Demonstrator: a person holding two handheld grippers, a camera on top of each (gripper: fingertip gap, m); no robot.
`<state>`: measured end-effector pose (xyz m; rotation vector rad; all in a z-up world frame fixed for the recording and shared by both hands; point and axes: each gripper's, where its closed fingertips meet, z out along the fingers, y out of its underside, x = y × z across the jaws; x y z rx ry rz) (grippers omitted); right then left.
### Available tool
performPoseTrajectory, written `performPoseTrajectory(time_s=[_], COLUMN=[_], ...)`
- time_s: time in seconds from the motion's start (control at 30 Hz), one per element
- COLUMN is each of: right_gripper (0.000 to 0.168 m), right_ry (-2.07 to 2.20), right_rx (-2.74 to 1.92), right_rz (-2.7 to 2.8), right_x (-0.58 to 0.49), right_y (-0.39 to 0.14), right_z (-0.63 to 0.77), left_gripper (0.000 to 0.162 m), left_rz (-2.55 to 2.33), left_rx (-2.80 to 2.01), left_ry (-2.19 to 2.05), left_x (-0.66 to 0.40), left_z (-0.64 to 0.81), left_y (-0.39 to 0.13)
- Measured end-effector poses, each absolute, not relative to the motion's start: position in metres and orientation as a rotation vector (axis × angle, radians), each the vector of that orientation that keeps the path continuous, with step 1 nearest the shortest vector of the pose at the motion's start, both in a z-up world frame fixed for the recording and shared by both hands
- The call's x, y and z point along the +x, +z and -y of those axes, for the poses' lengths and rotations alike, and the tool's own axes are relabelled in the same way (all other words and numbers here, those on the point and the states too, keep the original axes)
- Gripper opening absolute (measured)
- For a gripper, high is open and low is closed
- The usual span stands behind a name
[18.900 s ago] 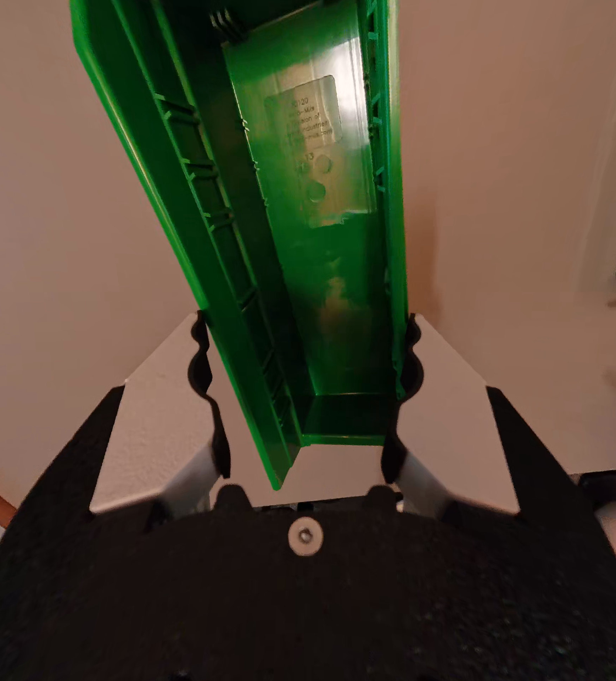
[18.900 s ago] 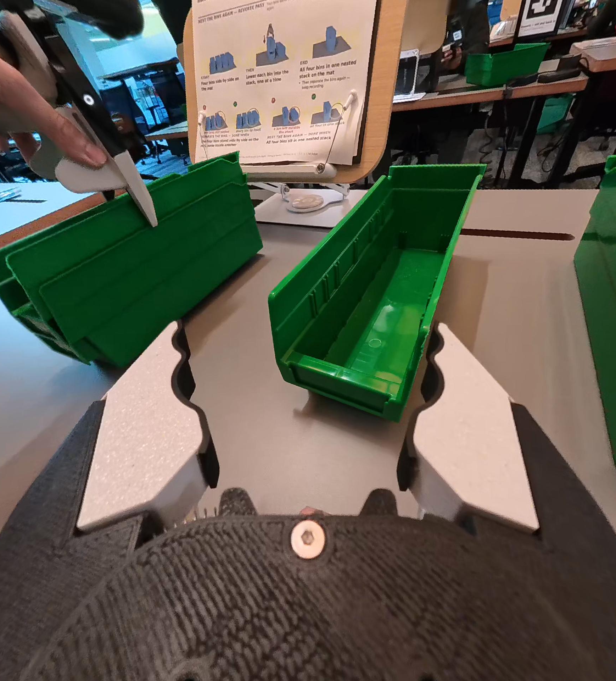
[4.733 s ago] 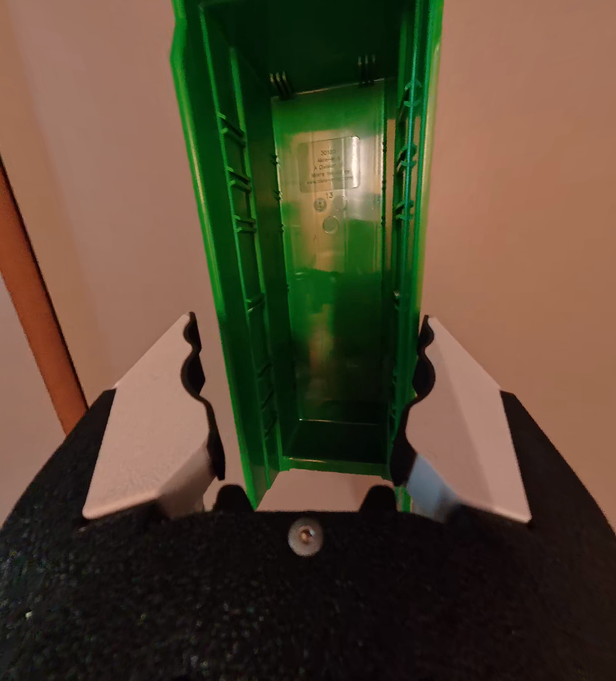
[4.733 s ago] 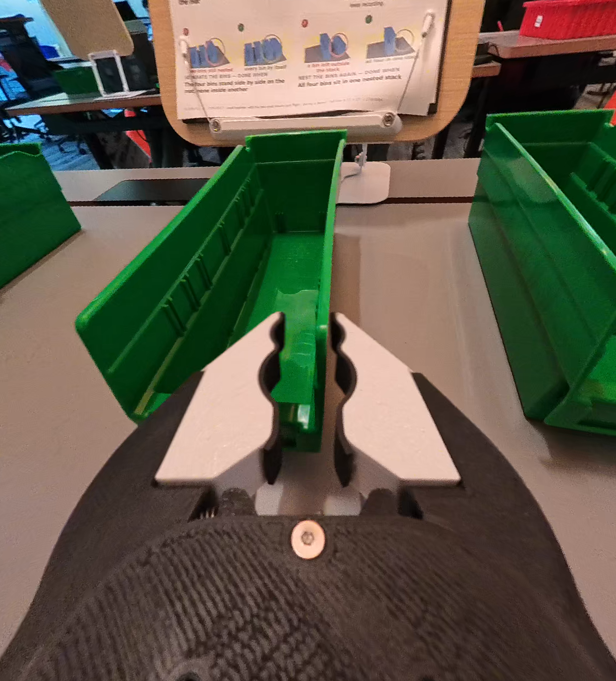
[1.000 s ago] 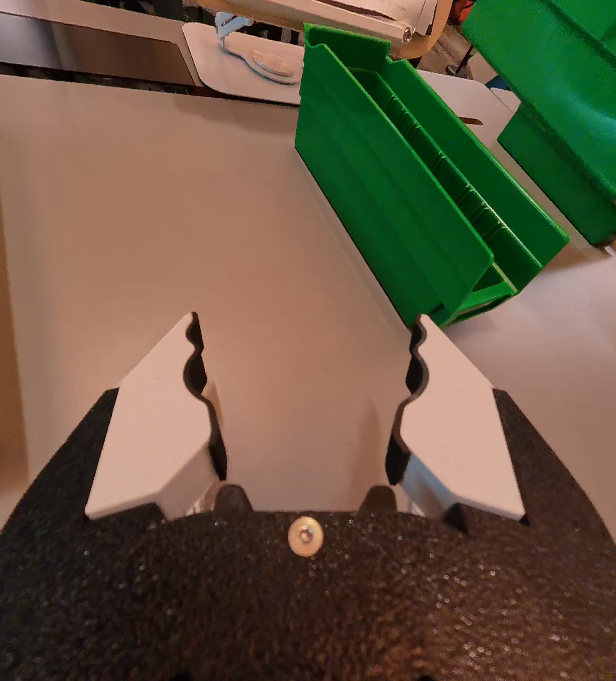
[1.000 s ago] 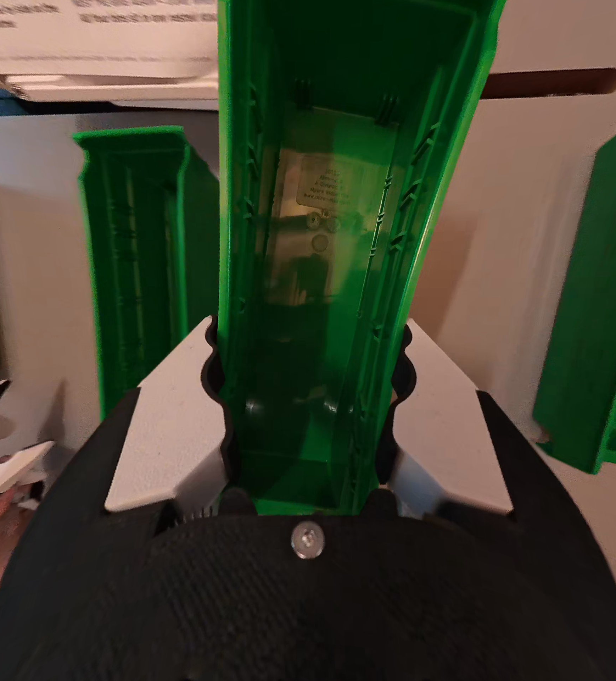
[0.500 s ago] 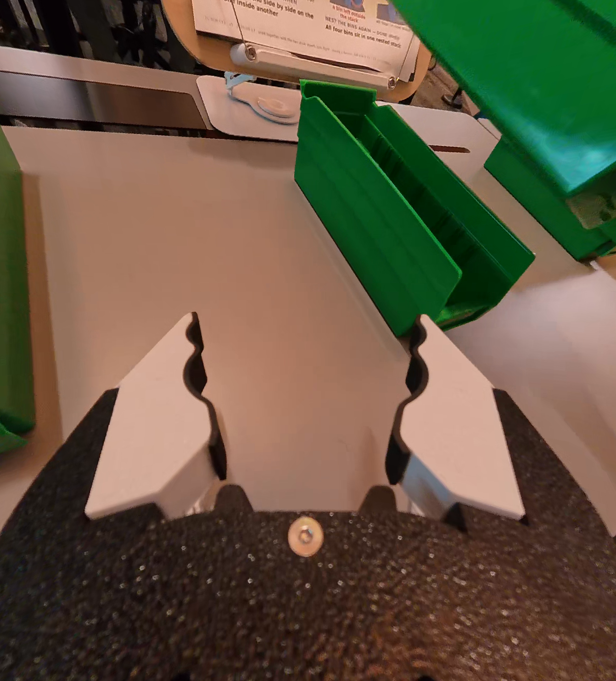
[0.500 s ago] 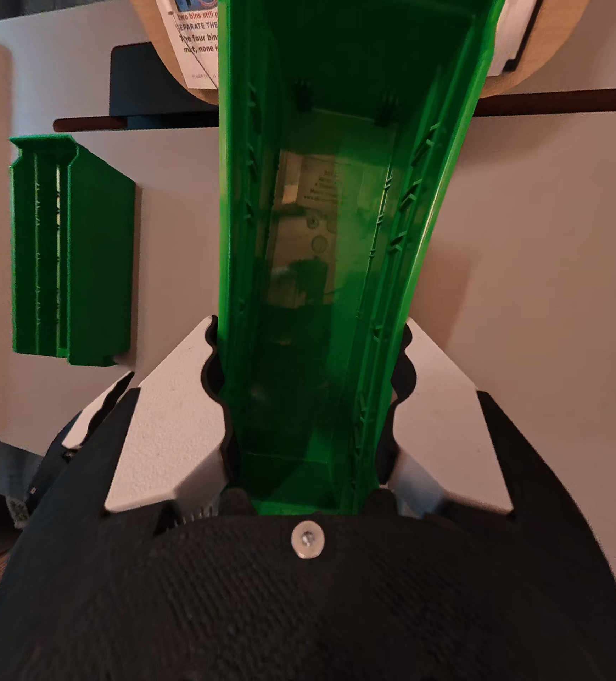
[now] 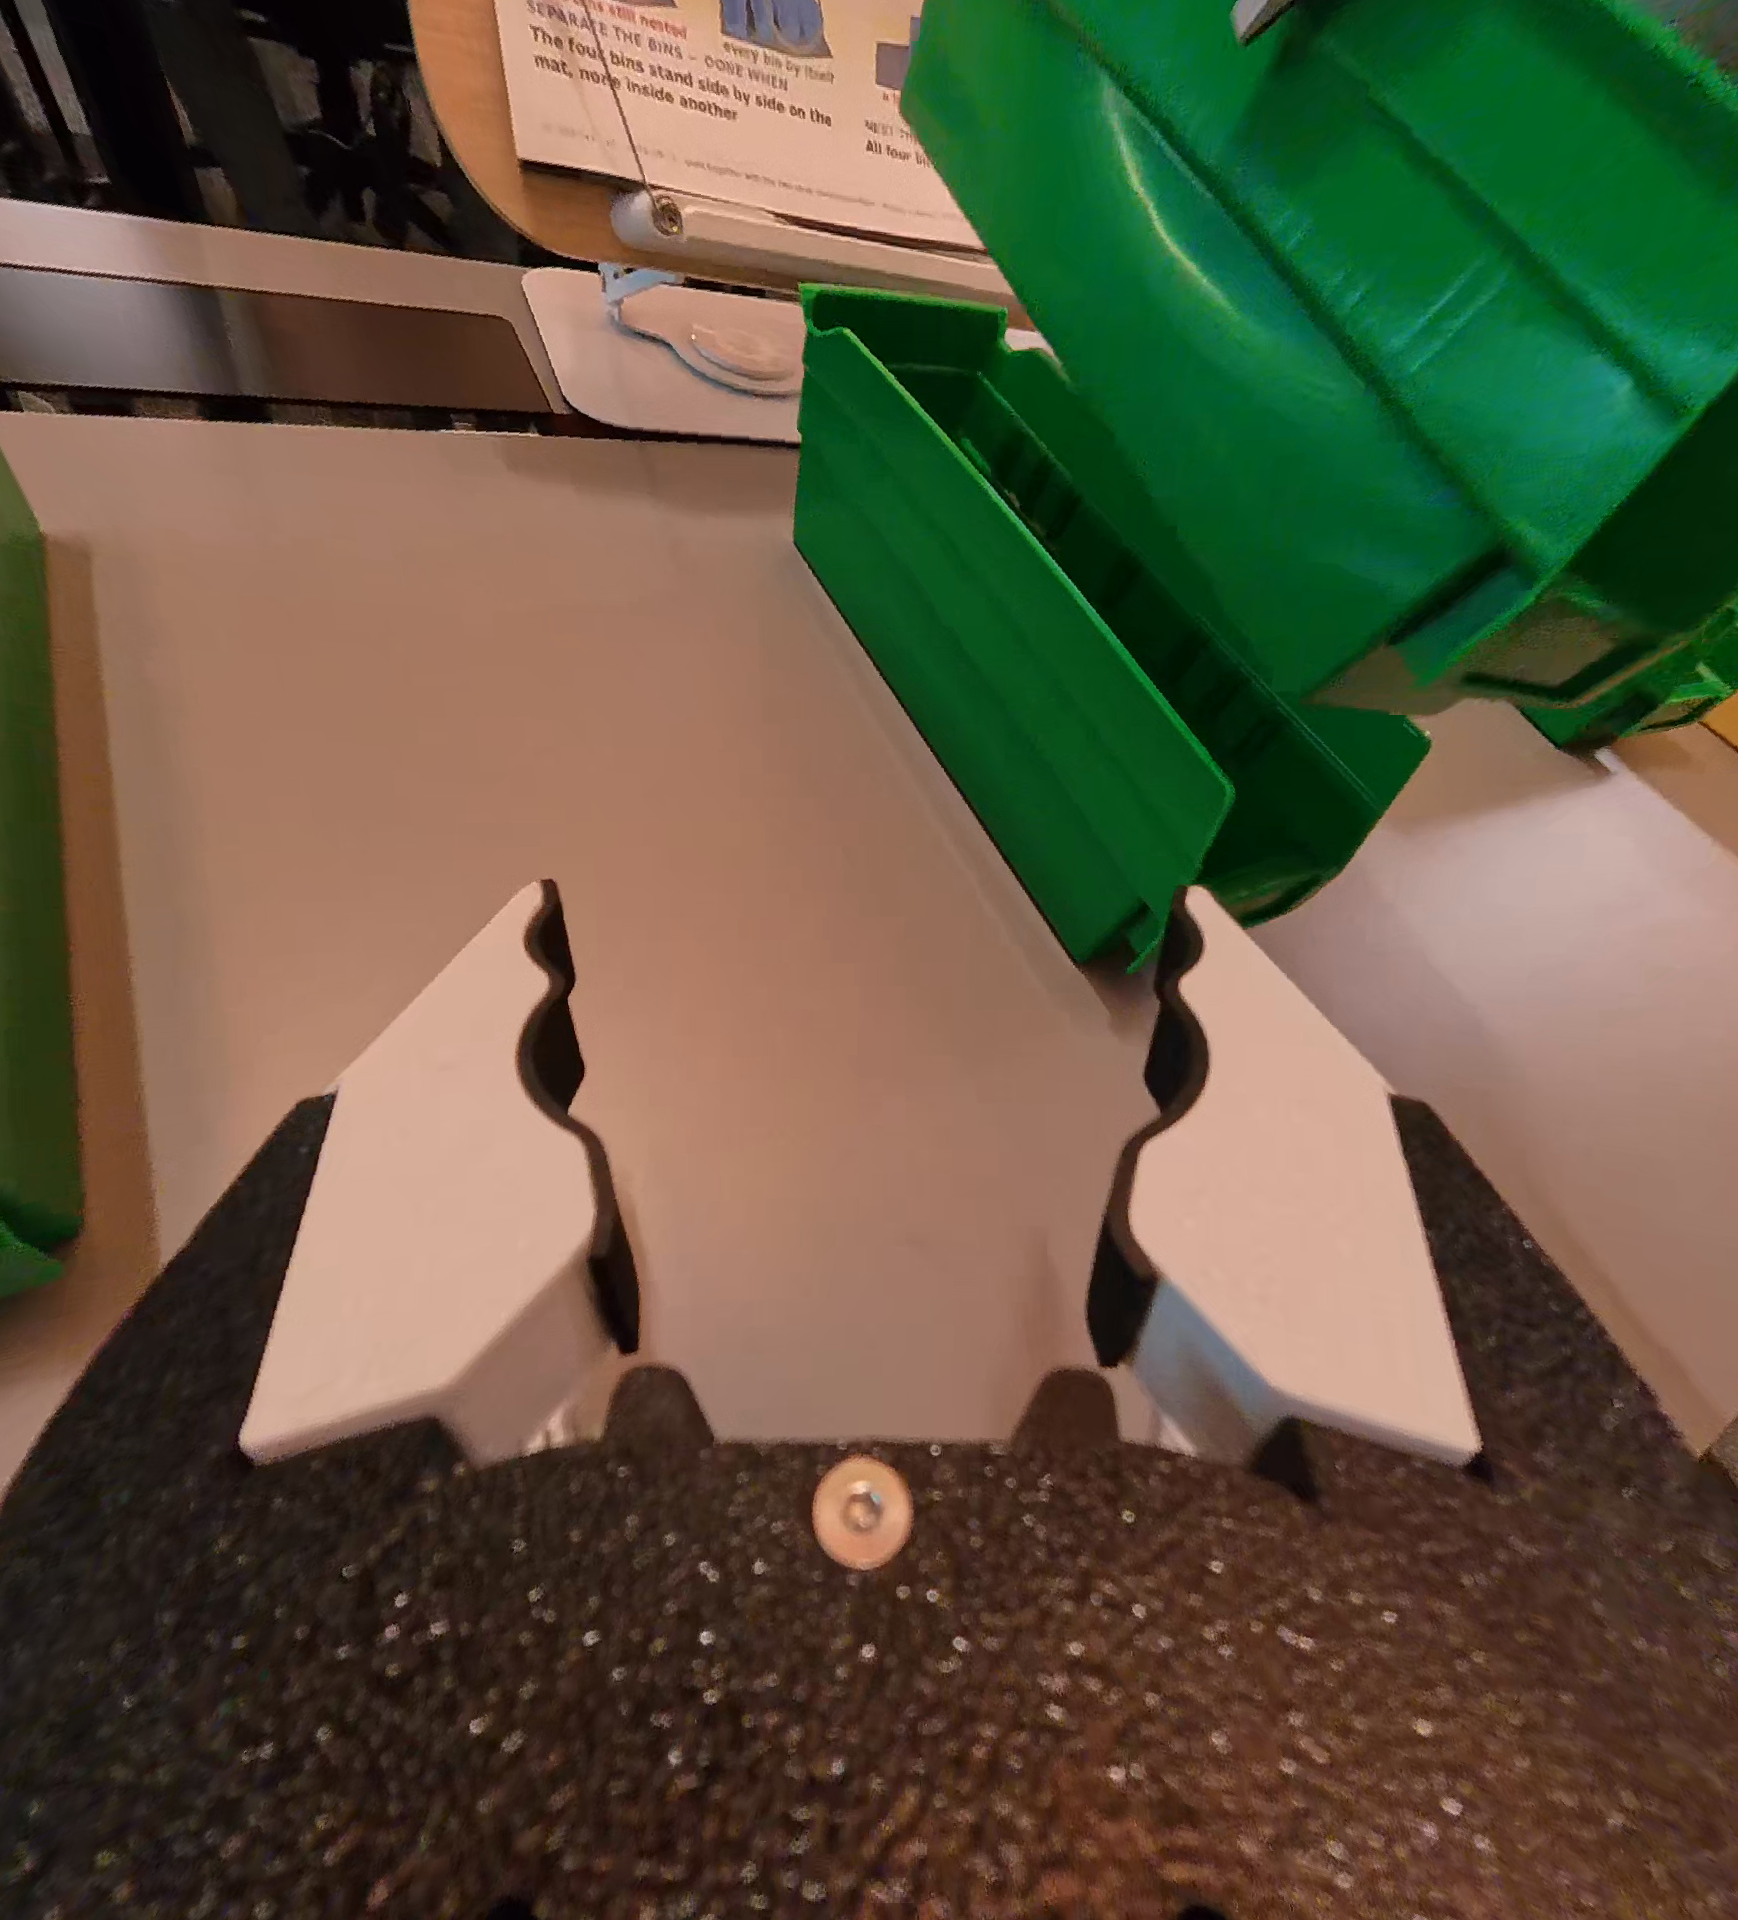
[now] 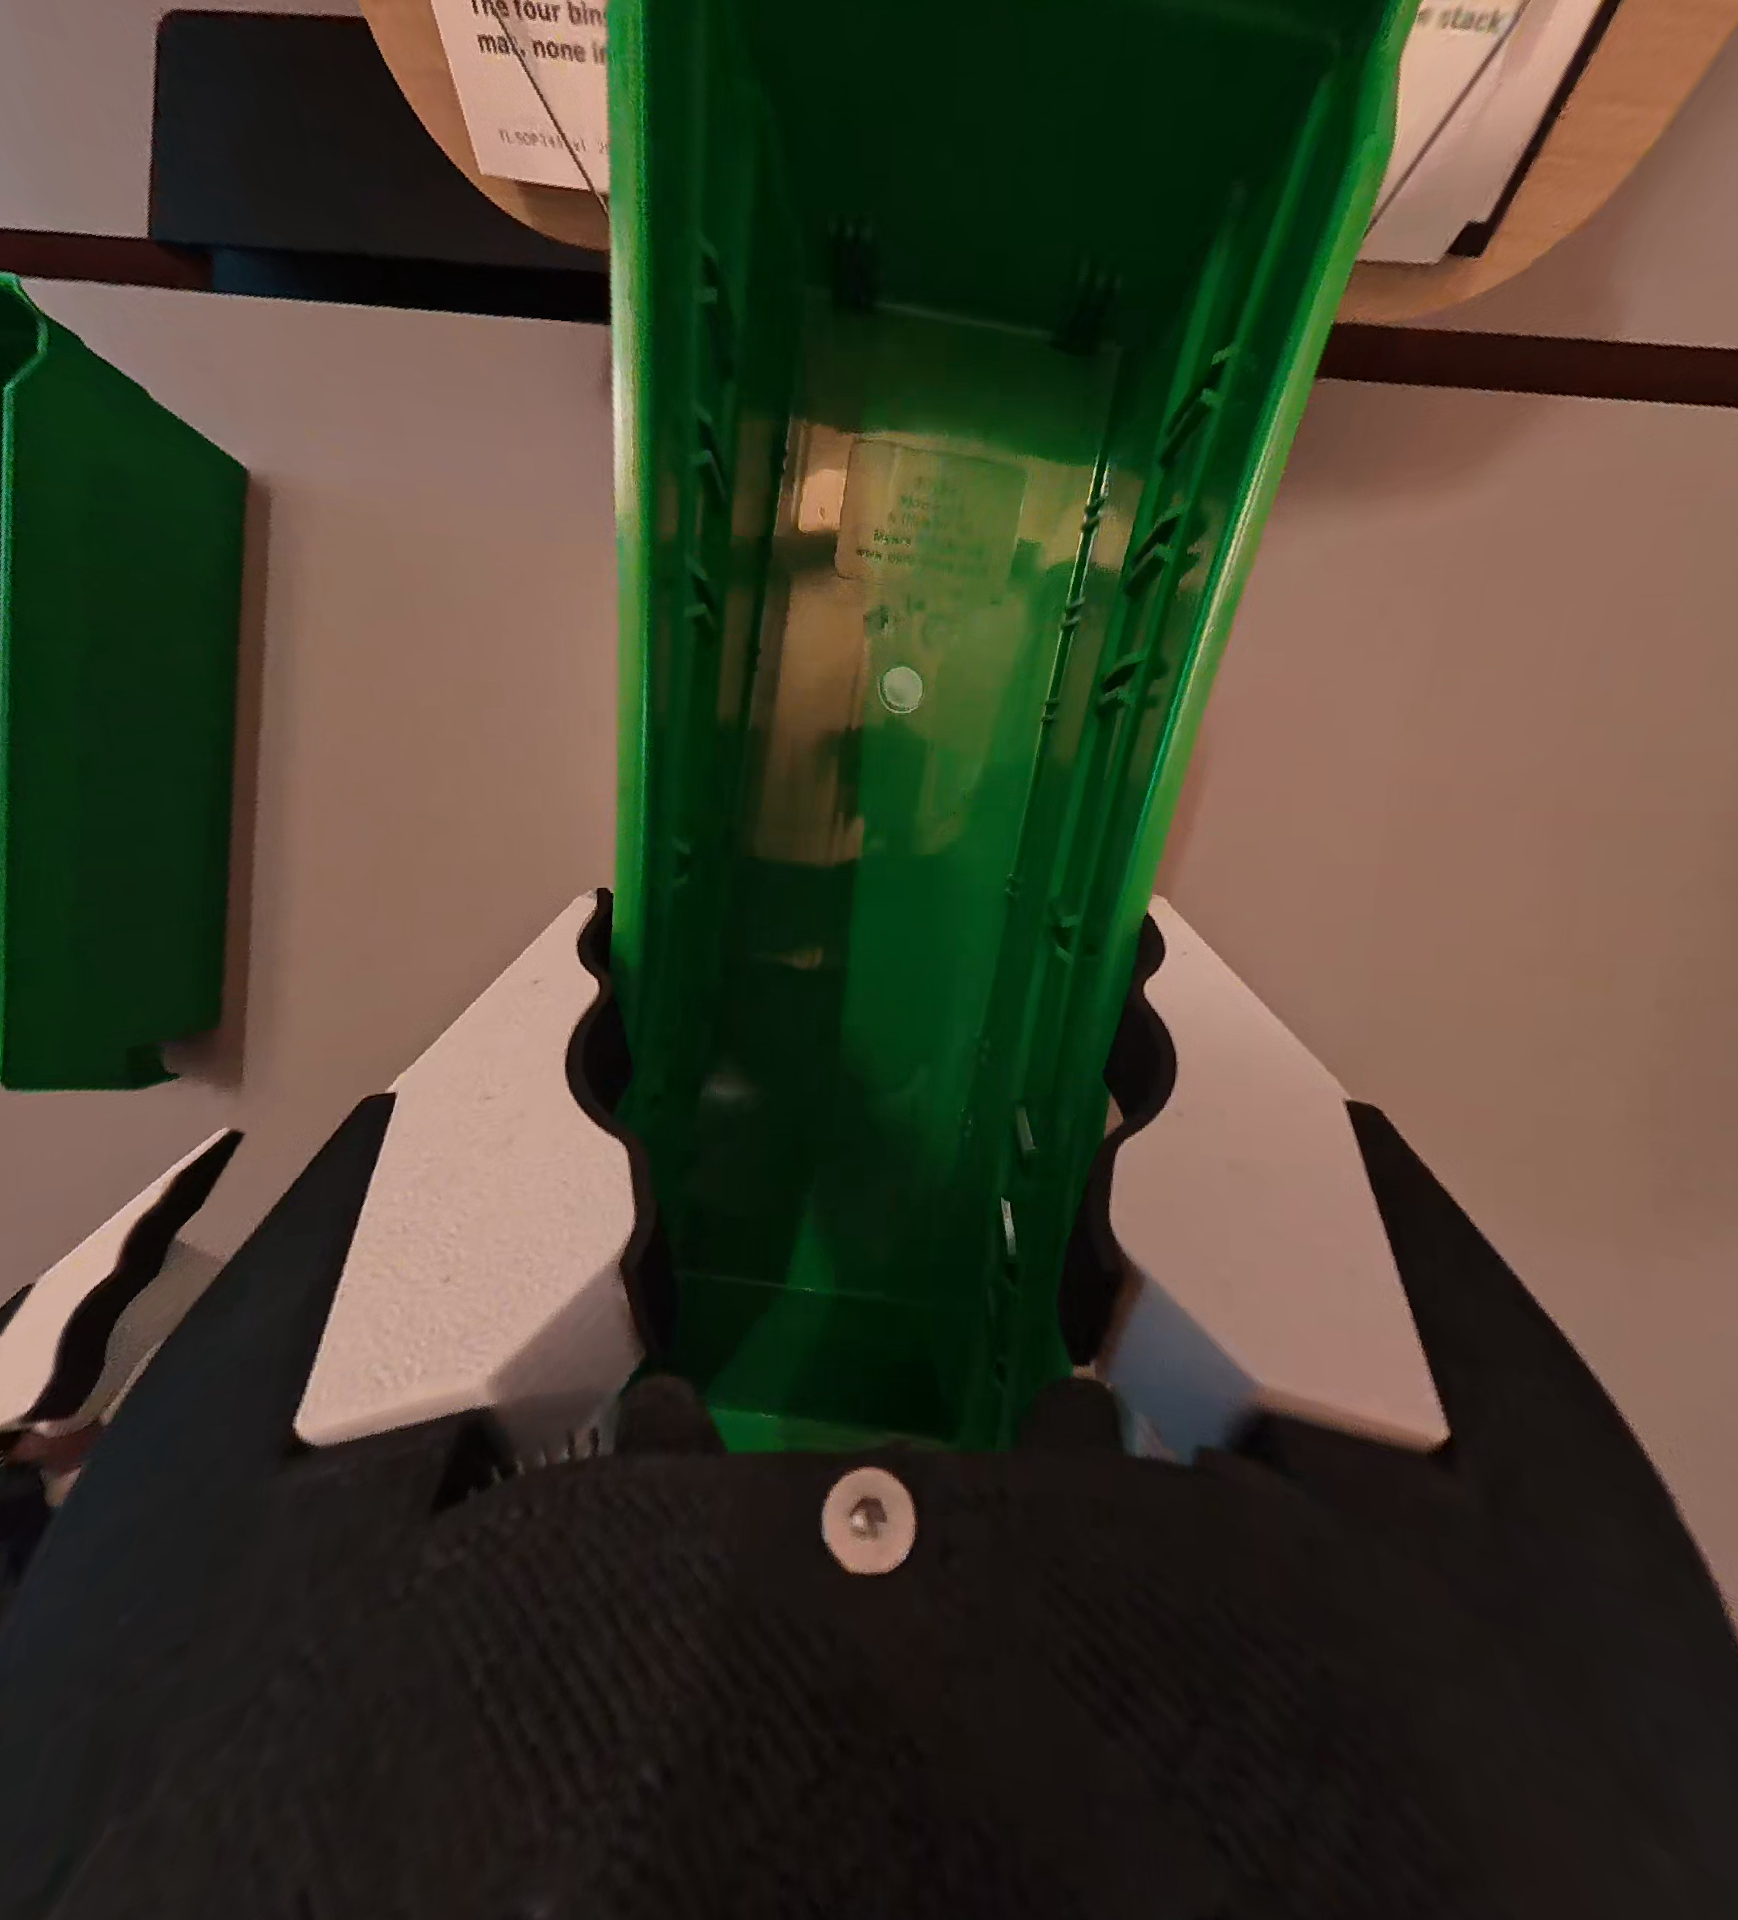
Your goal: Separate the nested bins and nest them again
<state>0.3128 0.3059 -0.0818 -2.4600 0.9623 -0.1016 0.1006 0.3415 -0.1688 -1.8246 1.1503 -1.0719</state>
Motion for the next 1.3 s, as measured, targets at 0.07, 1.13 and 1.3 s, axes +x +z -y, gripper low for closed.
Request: performPoseTrajectory(time_s=[0.07, 1.13, 1.3], right_gripper=[0.095, 0.097, 0.098], right_ry=[-0.093, -0.167, -0.161], right_rx=[-2.463, -2.499, -2.536], right_rz=[-0.959, -0.899, -0.896], right_x=[0.312, 0.314, 0.312], right_y=[-0.089, -0.149, -0.157], right_z=[-0.309, -0.308, -0.307], left_gripper=[0.110, 0.110, 0.110], left_rz=[-1.135, -1.180, -1.194], left_rx=[-1.830, -1.872, -1.865], left_ry=[-1.093, -1.152, -1.149], left_x=[0.099, 0.111, 0.112], left_z=[-0.344, -0.332, -0.329], left_y=[-0.168, -0.184, -0.184])
